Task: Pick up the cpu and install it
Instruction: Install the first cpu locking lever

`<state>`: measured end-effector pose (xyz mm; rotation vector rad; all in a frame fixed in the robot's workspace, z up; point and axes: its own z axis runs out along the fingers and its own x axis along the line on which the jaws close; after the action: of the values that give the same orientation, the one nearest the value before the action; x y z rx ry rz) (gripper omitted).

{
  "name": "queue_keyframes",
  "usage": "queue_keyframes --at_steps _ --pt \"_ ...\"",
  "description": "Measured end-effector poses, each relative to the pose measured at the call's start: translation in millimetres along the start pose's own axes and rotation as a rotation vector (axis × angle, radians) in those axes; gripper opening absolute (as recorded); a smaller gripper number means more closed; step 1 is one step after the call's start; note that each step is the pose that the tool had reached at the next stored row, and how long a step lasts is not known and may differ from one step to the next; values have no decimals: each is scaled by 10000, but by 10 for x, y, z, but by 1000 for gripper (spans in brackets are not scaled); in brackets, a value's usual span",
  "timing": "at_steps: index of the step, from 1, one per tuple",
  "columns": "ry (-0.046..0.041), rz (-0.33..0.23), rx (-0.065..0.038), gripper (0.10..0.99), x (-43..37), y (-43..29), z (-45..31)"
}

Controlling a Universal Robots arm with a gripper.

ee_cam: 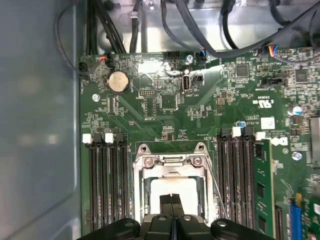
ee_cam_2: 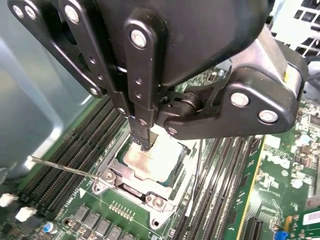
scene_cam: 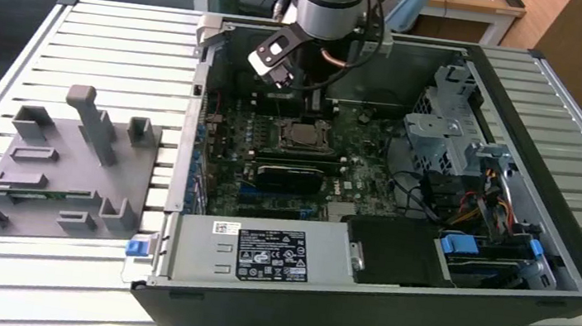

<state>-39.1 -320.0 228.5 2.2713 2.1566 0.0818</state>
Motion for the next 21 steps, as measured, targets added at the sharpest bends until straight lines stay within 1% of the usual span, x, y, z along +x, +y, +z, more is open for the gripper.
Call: queue_keyframes --at_steps 4,8,13,21 --pt "-2 -1 -10 106 4 4 -118" --pt "-3 0 -11 106 6 7 -198" --pt "-2 0 -10 106 8 10 -263" --pt "-2 0 -11 106 10 13 -325"
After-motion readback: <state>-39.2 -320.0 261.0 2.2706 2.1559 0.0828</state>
